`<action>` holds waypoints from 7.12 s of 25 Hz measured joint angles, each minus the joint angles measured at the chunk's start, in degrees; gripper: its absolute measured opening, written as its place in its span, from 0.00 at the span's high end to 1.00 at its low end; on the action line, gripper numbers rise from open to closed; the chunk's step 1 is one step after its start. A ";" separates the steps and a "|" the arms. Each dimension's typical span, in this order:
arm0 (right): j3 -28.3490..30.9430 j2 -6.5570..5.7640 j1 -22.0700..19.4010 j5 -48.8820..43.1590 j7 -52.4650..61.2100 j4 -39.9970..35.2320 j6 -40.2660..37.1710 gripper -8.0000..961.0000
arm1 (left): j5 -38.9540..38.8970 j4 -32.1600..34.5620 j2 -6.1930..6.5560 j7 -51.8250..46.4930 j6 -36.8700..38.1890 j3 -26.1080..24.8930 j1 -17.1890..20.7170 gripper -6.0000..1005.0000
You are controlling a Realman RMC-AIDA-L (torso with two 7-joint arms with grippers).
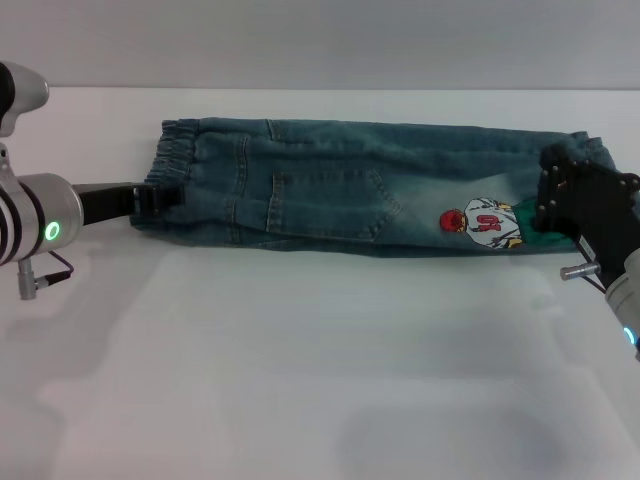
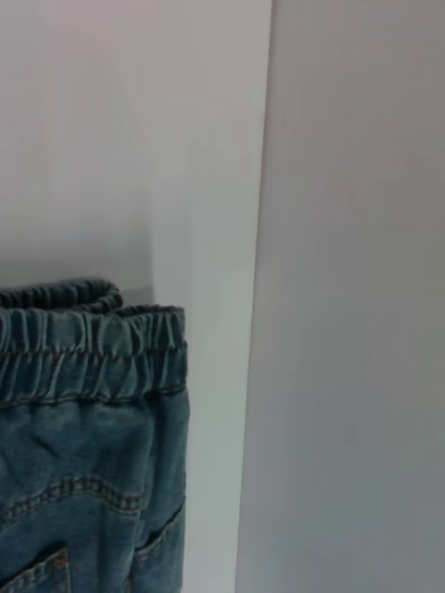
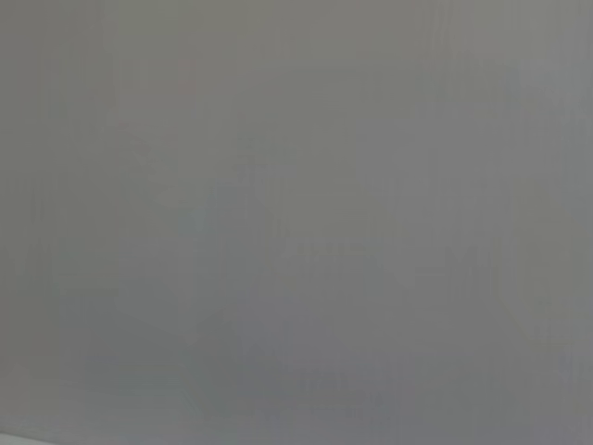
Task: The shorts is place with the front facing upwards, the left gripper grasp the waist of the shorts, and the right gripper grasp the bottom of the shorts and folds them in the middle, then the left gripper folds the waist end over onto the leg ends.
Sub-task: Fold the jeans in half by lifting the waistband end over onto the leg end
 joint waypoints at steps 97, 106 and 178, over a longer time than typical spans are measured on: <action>-0.21 0.44 7.51 0.57 8.54 -7.97 0.06 0.99 | -4.63 -17.60 -0.30 0.66 -5.26 0.61 1.91 0.76; -1.71 0.43 13.78 0.18 18.07 -15.06 0.67 0.99 | -3.91 -20.32 -0.29 0.29 -6.62 1.51 1.49 0.87; -2.09 0.00 10.81 -0.88 17.84 -13.97 -0.44 0.99 | -0.33 1.54 -0.13 2.91 -9.44 -3.42 -1.26 0.16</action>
